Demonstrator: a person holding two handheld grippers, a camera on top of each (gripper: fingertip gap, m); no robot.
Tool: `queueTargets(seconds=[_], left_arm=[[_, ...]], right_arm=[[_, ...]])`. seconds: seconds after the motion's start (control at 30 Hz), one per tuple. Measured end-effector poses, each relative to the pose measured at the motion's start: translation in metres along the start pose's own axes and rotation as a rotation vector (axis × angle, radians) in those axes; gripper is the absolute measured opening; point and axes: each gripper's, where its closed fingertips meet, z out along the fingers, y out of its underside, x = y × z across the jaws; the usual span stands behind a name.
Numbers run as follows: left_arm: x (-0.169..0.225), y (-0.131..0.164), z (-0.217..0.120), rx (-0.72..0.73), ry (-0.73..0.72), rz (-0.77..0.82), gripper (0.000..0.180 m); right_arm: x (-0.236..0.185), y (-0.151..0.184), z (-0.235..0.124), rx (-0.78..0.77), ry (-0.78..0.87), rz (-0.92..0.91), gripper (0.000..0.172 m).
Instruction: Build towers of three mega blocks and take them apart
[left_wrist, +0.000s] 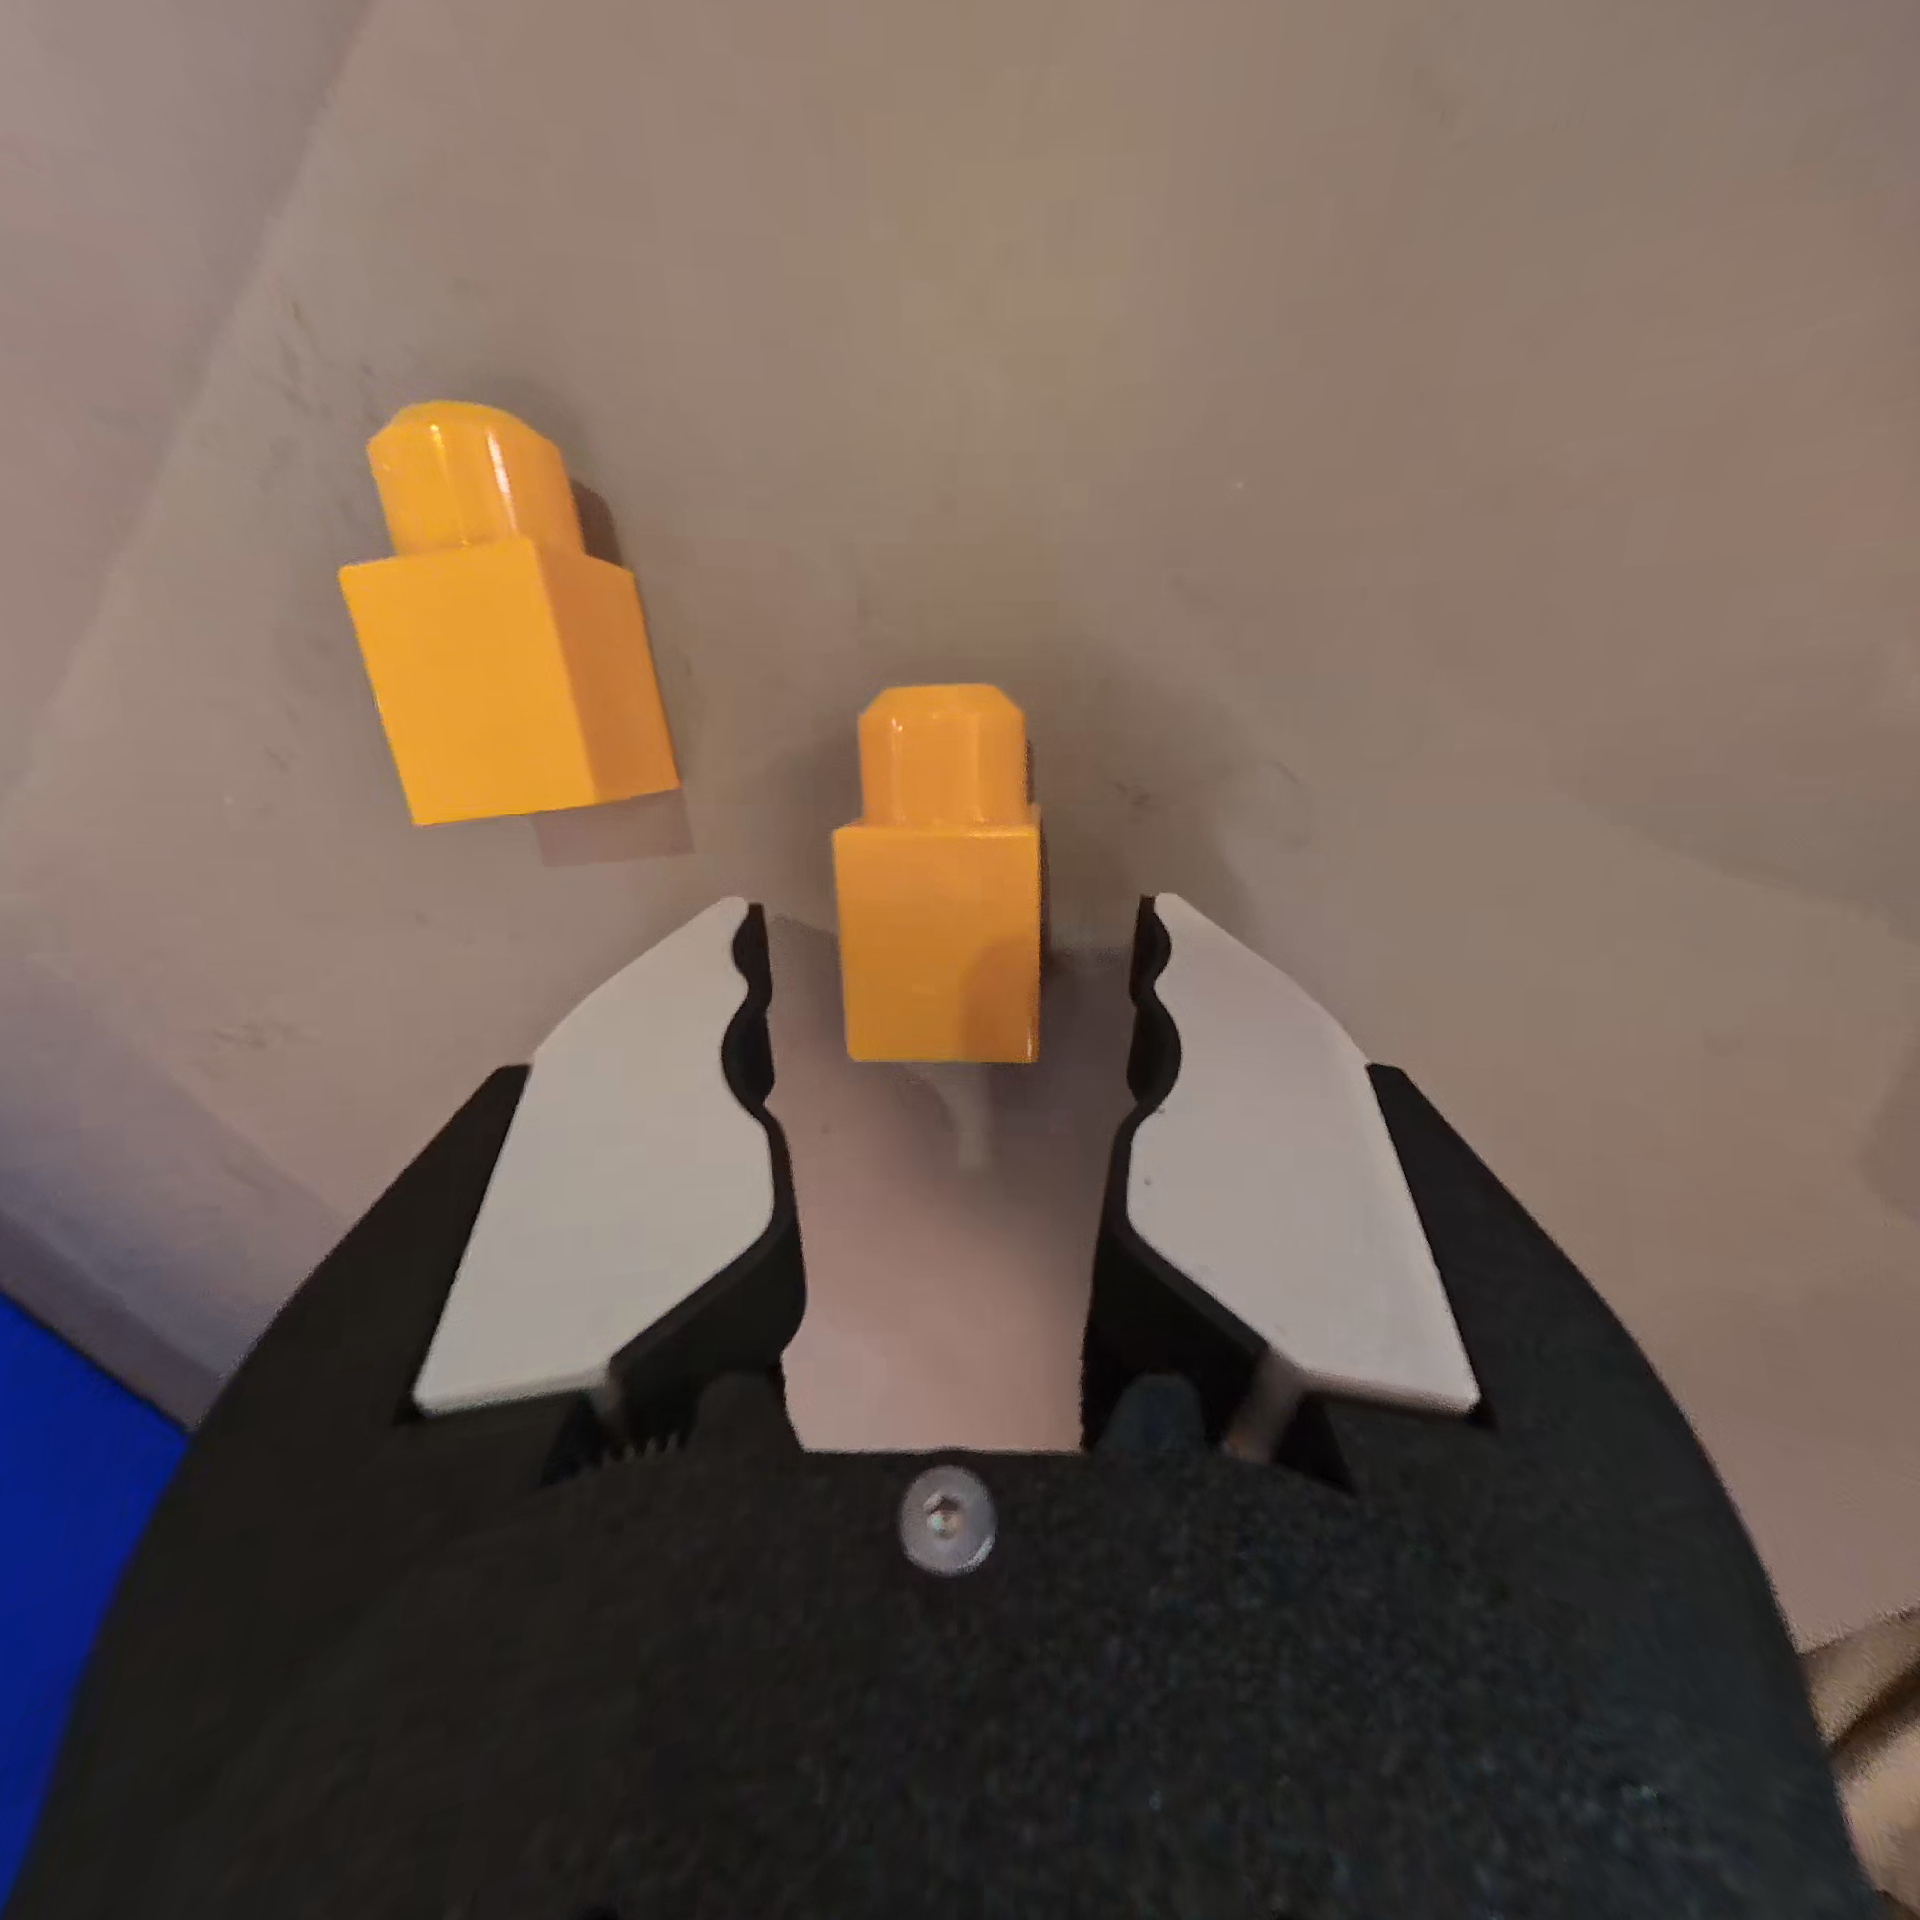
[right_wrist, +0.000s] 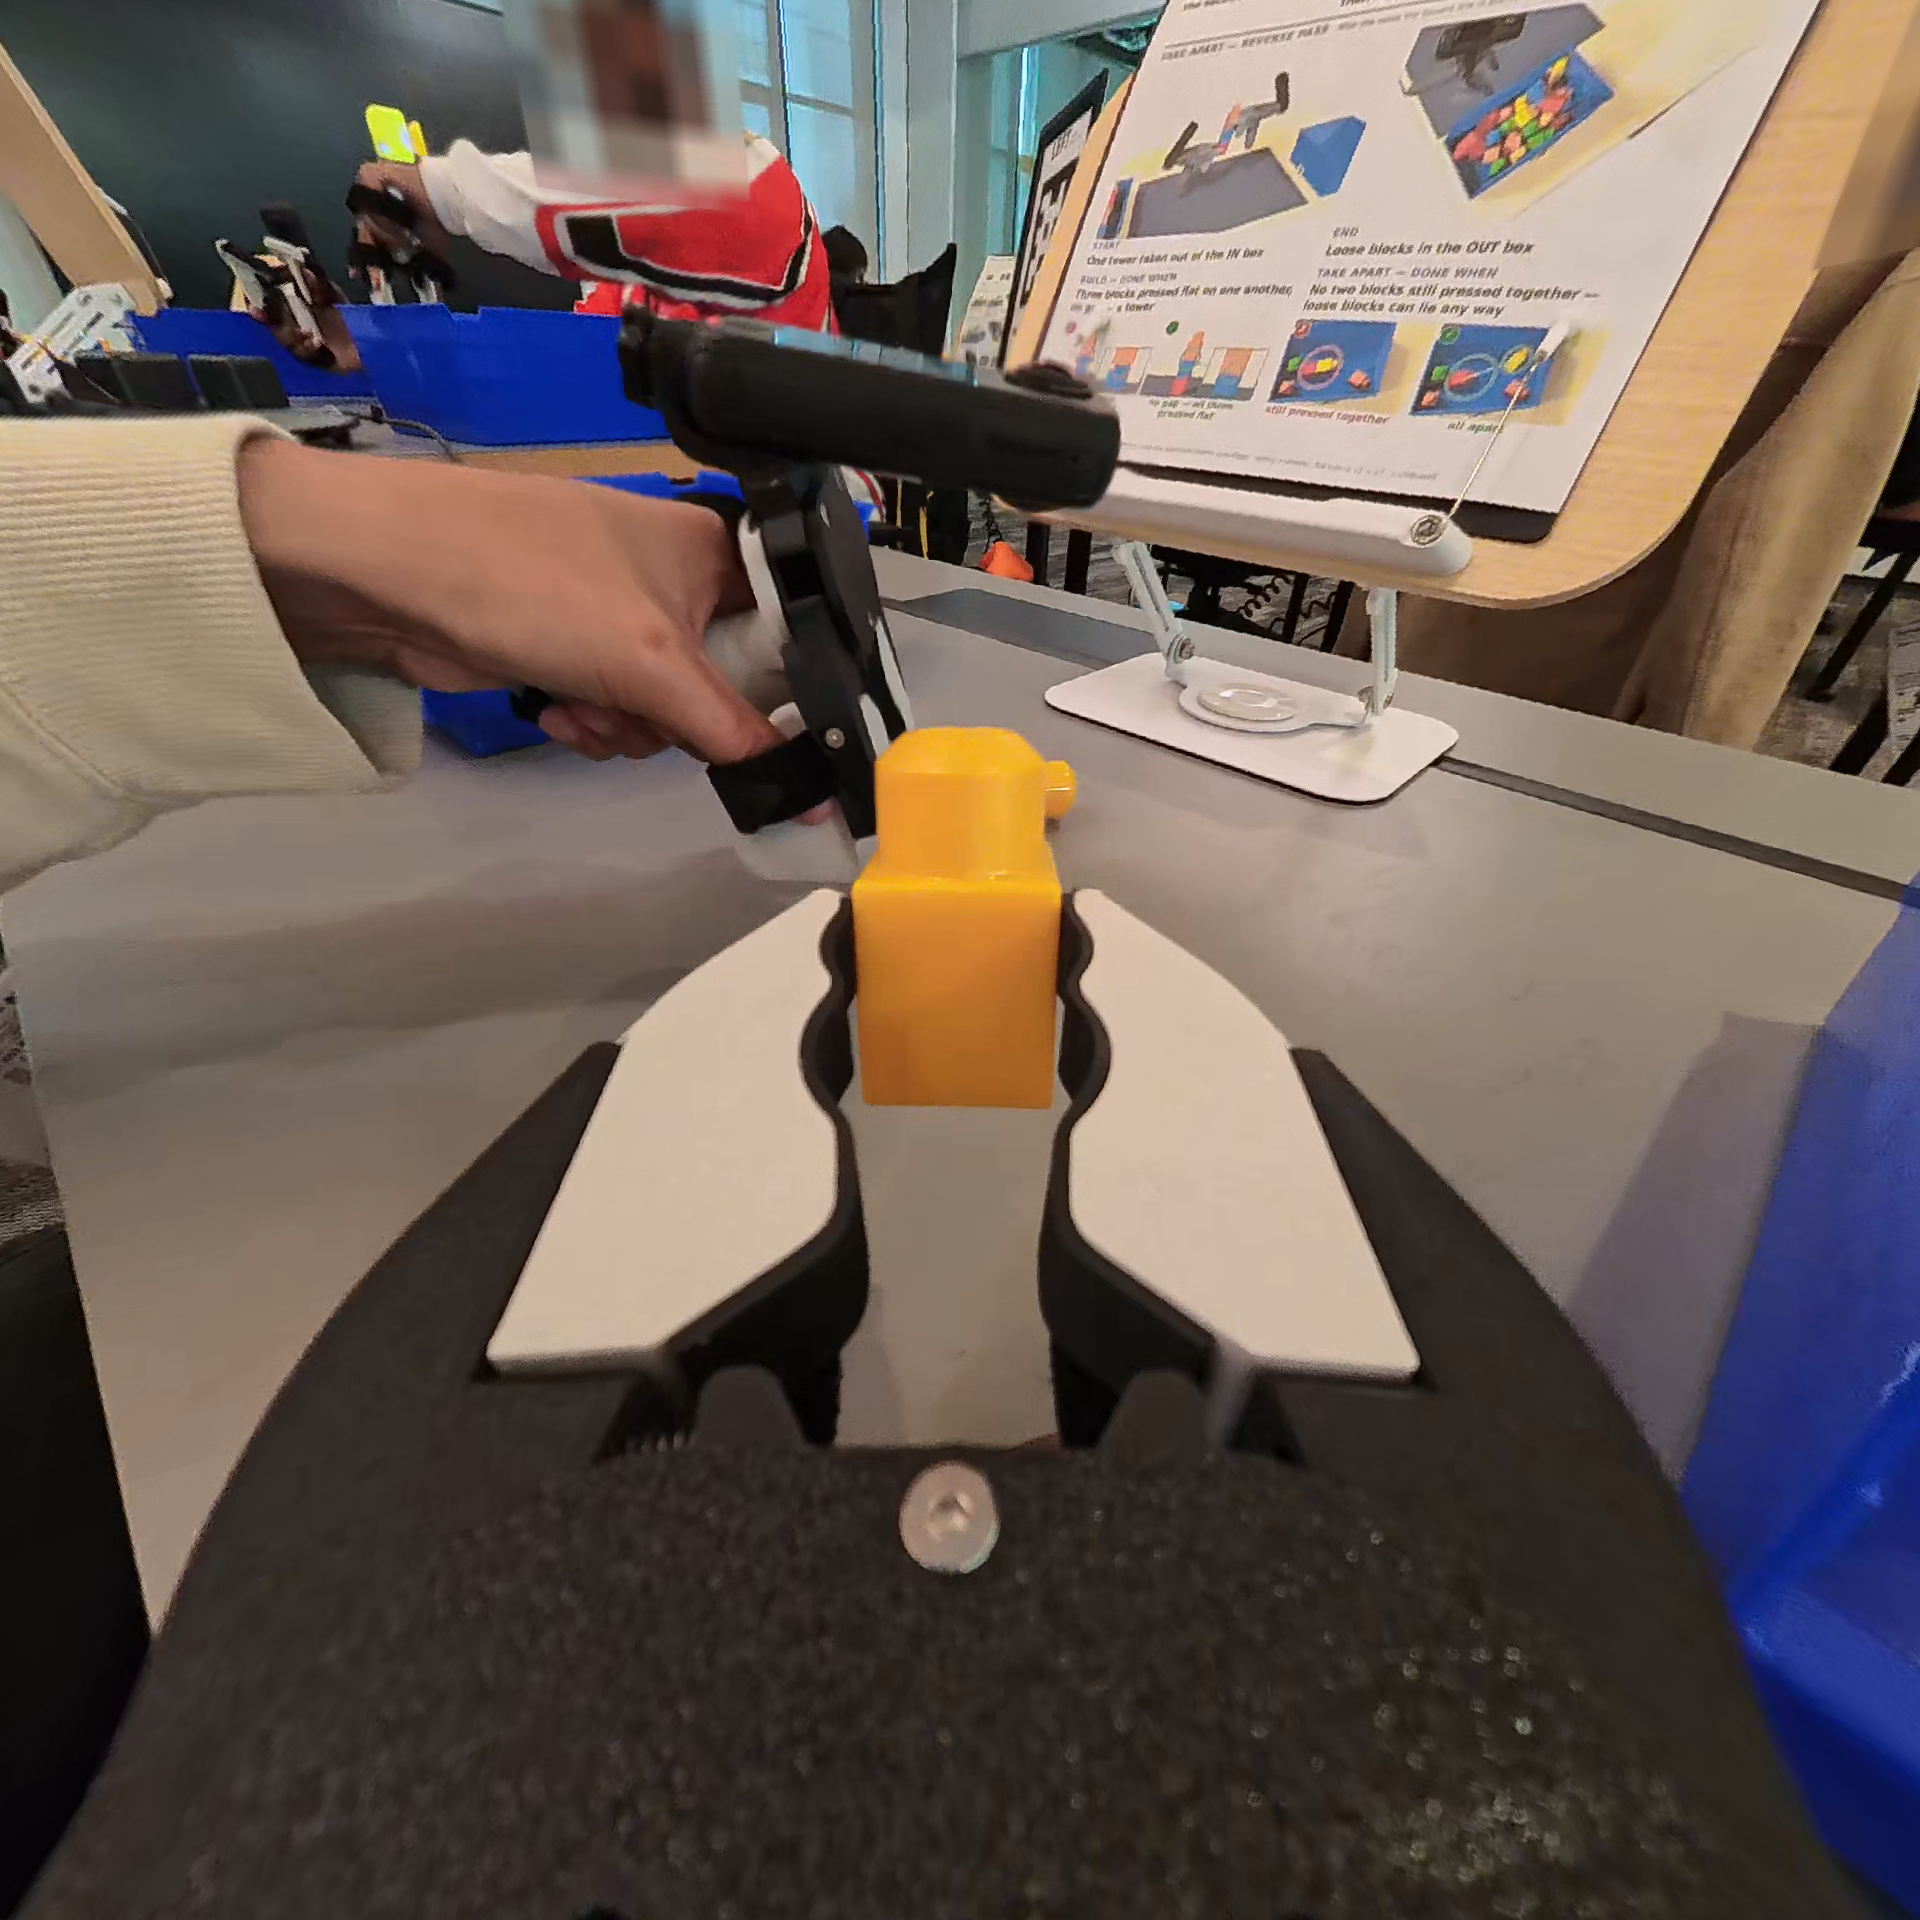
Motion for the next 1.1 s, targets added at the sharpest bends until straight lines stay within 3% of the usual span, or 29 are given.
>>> queueTargets(seconds=[0.03, 0.07, 0.1, 0.2, 0.27, 0.37, 0.53, 0.63, 0.77, 0.83, 0.97, 1.1], left_arm=[[0.001, 0.001, 0.004, -0.005, 0.01, -0.002, 0.064], [0.004, 0.0, 0.007, -0.002, 0.028, -0.005, 0.044], [0.004, 0.001, 0.008, 0.0, 0.041, -0.02, 0.036], [-0.003, 0.006, 0.005, -0.006, 0.003, 0.023, 0.036], [0.003, 0.004, -0.003, 0.079, 0.069, 0.04, 0.036], [0.019, -0.005, -0.037, 0.32, 0.28, 0.031, 0.036], [0.042, -0.012, -0.147, 0.903, 0.748, 0.012, 0.036], [0.039, 0.0, -0.18, 1.084, 0.851, -0.005, 0.036], [0.038, 0.012, -0.188, 1.141, 0.88, 0.005, 0.035], [0.039, 0.012, -0.198, 1.194, 0.897, 0.009, 0.035], [0.046, -0.006, -0.224, 1.277, 0.948, -0.009, 0.036], [0.058, -0.019, -0.224, 1.27, 0.945, 0.01, 0.036]], right_arm=[[0.0, 0.0, 0.0, 0.0, 0.0, -0.003, 0.036], [-0.001, 0.0, 0.0, -0.002, -0.002, -0.009, 0.036], [-0.002, 0.001, 0.001, -0.006, -0.005, -0.016, 0.036], [-0.003, 0.001, 0.001, -0.005, -0.006, -0.025, 0.036], [-0.003, 0.0, 0.0, -0.002, -0.012, -0.015, 0.036], [-0.005, -0.001, 0.0, 0.011, -0.052, 0.023, 0.036], [-0.011, -0.007, 0.0, 0.06, -0.16, 0.115, 0.037], [-0.013, -0.009, 0.0, 0.075, -0.211, 0.167, 0.036], [-0.018, -0.012, 0.003, 0.089, -0.264, 0.207, 0.036], [-0.037, -0.021, 0.013, 0.109, -0.391, 0.229, 0.036], [-0.074, -0.043, 0.058, 0.089, -0.572, 0.259, 0.037], [-0.086, -0.066, 0.083, 0.159, -0.643, 0.265, 0.037]])
